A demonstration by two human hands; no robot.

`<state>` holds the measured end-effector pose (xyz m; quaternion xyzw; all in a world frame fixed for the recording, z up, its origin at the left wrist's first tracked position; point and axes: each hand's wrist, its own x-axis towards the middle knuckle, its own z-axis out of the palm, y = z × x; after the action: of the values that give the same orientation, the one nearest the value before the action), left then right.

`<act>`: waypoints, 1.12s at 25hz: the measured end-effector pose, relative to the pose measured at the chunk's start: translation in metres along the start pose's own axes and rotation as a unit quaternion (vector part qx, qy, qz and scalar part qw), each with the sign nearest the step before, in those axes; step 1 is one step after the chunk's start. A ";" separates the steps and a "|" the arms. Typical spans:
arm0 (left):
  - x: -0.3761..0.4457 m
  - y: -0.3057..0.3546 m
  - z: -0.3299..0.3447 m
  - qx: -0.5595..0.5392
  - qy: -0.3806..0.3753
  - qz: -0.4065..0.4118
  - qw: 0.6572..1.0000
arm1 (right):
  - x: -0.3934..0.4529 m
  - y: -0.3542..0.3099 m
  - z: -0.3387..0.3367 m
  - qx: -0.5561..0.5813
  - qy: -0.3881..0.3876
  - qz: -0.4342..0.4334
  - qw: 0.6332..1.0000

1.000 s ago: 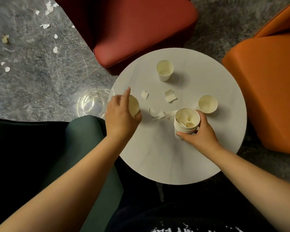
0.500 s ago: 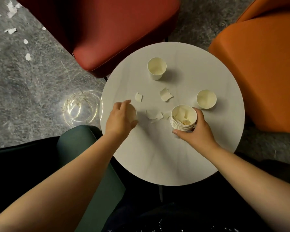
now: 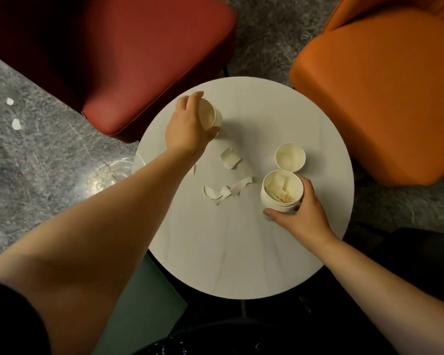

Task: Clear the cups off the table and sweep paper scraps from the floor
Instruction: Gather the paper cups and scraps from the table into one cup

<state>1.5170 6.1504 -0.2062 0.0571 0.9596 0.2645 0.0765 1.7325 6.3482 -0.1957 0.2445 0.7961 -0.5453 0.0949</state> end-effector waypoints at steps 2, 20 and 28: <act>0.006 -0.007 0.016 0.034 -0.039 0.002 0.999 | -0.001 0.008 -0.007 0.005 0.001 0.002 1.000; -0.060 0.110 0.083 0.016 -0.198 0.174 0.965 | -0.006 0.057 -0.048 0.019 0.012 0.021 1.000; -0.074 0.103 0.108 0.028 -0.236 0.160 0.958 | -0.004 0.047 -0.077 0.054 0.049 -0.015 0.997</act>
<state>1.6157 6.2812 -0.2356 0.2728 0.8998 0.2249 0.2556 1.7678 6.4311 -0.2027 0.2640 0.7730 -0.5759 0.0343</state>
